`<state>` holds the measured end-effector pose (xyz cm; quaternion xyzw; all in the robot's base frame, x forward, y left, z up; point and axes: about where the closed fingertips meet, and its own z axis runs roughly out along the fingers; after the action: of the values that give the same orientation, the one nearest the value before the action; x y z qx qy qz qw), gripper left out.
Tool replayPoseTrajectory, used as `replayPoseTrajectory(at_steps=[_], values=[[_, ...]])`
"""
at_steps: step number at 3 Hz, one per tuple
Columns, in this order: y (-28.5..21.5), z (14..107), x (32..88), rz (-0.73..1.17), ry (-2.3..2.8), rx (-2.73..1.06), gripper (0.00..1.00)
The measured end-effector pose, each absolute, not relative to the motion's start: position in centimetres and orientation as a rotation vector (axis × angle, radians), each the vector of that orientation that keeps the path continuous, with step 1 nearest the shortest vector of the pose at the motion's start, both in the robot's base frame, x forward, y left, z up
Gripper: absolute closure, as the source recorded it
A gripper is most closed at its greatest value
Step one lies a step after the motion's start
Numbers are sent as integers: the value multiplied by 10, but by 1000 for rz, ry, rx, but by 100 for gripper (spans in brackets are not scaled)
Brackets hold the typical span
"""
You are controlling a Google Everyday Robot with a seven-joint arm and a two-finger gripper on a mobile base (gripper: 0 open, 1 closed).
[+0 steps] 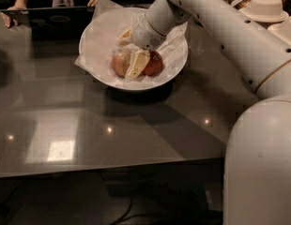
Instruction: Pick apple from white bowl
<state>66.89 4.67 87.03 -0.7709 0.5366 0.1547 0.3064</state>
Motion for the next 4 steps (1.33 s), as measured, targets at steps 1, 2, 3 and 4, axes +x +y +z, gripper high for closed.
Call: replayPoseTrajectory(at_steps=[1,2,3,4], values=[[47,866,670,413,1427,-2040,28],[48,864,670,418,1432,-2039,47],[48,864,670,418,1432,-2039,71],[48,864,670,418,1432,-2039,94]])
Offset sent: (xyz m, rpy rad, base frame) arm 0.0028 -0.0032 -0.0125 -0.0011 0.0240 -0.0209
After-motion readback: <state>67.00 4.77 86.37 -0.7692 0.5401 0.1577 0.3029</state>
